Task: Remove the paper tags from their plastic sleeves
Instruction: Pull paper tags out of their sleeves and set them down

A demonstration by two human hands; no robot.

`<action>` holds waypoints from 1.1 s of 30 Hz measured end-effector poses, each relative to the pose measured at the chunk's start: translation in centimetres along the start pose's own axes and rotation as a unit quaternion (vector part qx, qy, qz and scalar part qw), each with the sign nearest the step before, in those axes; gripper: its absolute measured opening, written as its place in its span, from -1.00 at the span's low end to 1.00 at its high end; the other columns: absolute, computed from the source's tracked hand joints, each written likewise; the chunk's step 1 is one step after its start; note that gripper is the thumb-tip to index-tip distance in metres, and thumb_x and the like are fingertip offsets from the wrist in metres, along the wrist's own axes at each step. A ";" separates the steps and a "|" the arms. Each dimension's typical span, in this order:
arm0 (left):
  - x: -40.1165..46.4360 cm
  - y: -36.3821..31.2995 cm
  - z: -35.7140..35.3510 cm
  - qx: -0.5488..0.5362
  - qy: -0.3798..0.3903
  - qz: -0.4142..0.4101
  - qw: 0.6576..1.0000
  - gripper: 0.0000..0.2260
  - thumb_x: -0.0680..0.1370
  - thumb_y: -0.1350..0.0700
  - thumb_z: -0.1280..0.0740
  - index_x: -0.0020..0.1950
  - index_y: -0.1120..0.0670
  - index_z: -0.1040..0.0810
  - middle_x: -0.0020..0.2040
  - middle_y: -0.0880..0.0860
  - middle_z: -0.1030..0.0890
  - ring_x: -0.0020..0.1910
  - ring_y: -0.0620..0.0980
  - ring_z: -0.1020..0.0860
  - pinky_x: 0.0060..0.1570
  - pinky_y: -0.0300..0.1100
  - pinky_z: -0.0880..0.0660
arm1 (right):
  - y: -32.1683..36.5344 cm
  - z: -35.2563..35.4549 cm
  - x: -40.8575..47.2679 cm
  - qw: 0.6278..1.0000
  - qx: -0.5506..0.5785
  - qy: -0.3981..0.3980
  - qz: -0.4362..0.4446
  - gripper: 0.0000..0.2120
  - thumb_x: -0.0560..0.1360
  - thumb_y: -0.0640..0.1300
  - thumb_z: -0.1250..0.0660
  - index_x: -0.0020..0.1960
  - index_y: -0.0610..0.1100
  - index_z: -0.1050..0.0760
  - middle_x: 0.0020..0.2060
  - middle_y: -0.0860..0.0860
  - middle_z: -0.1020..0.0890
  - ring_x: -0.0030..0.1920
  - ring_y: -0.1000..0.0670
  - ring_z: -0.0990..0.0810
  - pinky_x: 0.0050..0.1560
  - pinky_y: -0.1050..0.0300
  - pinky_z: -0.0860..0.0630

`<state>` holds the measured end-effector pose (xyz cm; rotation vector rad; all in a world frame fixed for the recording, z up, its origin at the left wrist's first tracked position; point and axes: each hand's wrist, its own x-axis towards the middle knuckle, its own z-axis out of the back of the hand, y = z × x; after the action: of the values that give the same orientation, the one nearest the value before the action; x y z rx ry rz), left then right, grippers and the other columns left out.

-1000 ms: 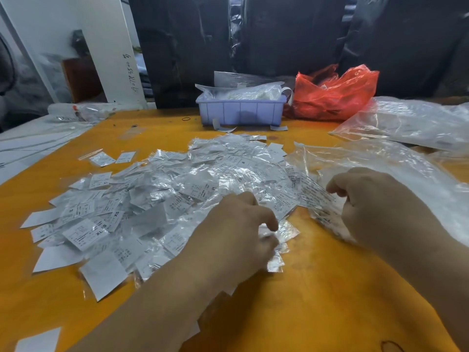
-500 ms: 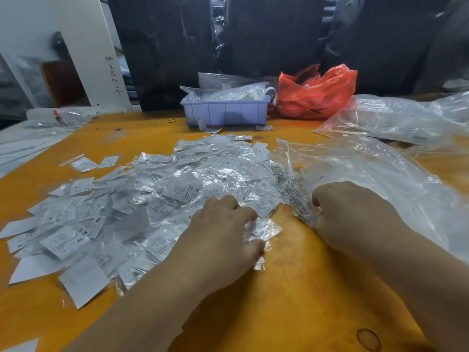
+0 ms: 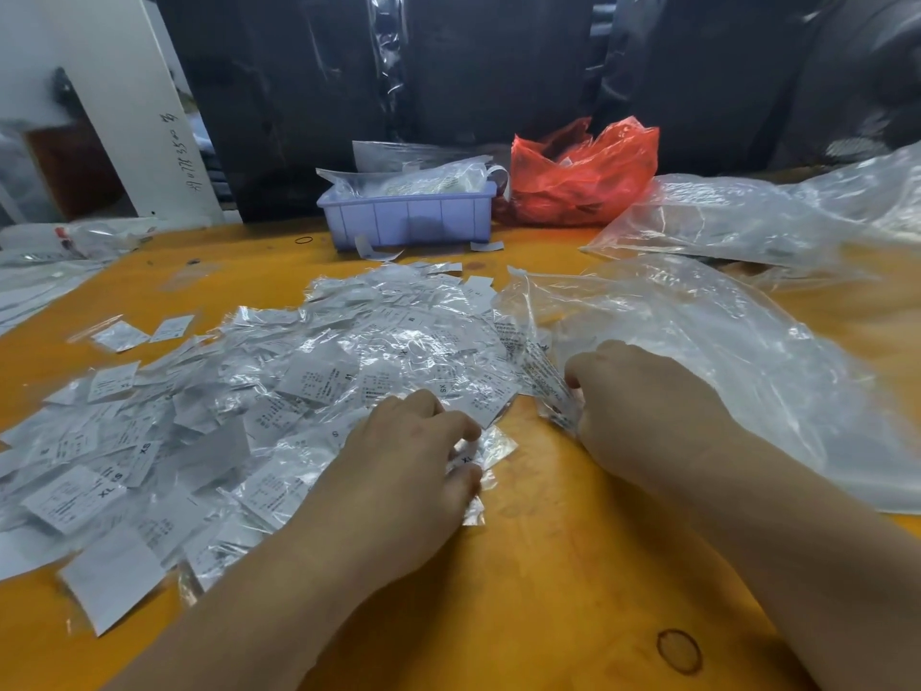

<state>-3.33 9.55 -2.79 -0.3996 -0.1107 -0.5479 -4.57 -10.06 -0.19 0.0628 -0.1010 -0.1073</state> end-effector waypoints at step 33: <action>0.0 -0.2 0.7 -0.156 -0.054 0.019 0.986 -0.76 0.49 -0.28 -0.22 0.09 -0.26 -0.52 -0.13 -0.26 -0.55 -0.07 -0.32 -0.48 -0.24 -0.40 -0.36 | 1.2 0.2 -0.1 0.865 0.486 -0.063 0.108 -0.68 0.53 -0.34 -0.16 -0.03 -0.02 -0.62 -0.28 0.05 -0.60 -0.39 -0.04 -0.53 -0.40 0.04 -0.52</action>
<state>-3.47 9.72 -2.05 -0.7362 -0.1204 -0.5063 -4.54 -8.87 0.09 1.0592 -0.2869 0.1759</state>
